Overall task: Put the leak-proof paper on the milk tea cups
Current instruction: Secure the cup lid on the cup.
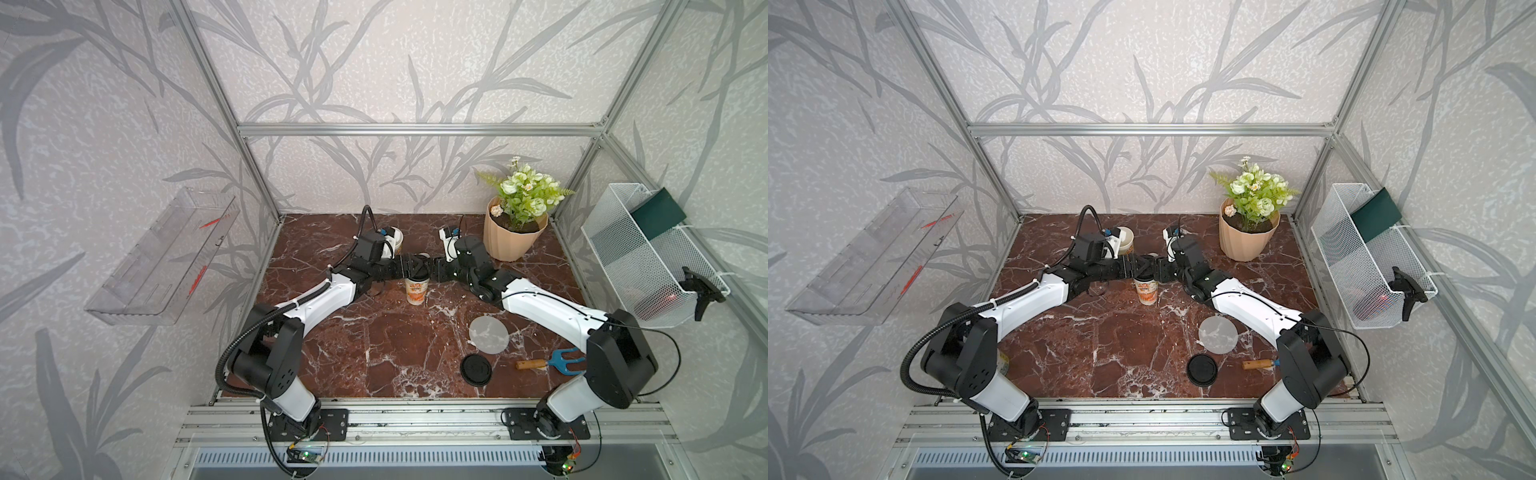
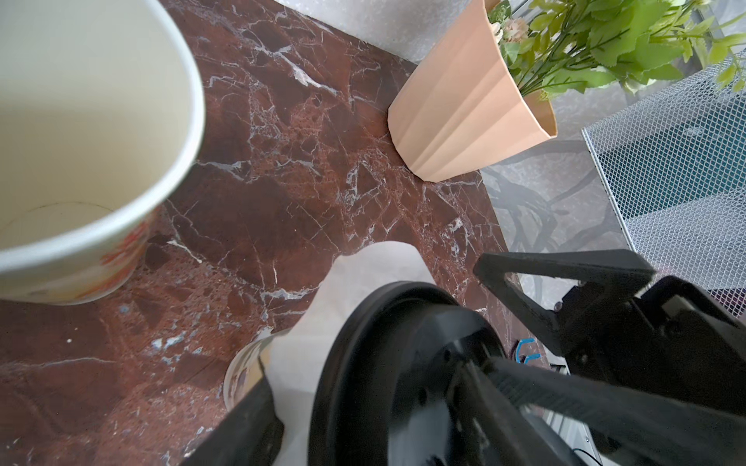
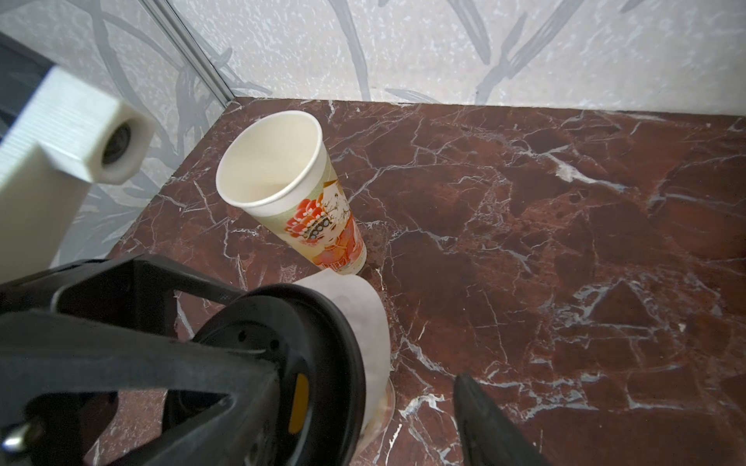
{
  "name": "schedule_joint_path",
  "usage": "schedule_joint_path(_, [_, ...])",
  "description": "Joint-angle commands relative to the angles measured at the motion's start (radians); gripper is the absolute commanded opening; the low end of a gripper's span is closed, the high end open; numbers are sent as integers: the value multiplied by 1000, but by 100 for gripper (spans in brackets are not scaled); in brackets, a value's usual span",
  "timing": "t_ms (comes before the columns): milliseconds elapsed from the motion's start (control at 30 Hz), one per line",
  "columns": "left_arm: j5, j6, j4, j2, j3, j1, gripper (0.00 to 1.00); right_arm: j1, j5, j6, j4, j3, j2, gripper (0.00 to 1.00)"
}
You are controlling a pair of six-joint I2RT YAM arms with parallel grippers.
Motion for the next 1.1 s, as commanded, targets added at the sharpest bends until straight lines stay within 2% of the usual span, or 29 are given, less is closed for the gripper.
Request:
schedule_joint_path(0, [1,8,-141,-15,-33,2,73,-5,47,3,-32,-62,29,66])
schedule_joint_path(67, [11,-4,-141,-52,-17,8,76,-6,50,-4,-19,-92,28,65])
schedule_joint_path(233, [6,-54,-86,-168,-22,36,77,-2,35,-39,18,-131,52,63])
schedule_joint_path(433, [-98,-119,74,-295,-190,66,72,2,21,-54,40,-151,68,62])
schedule_joint_path(533, [-71,-130,105,-276,-226,75,70,8,10,-61,49,-152,71,62])
schedule_joint_path(733, [60,-136,162,-179,-198,75,67,18,7,-69,60,-162,73,62])
schedule_joint_path(1067, [61,-161,209,-78,-211,75,58,20,-5,-87,88,-183,75,61])
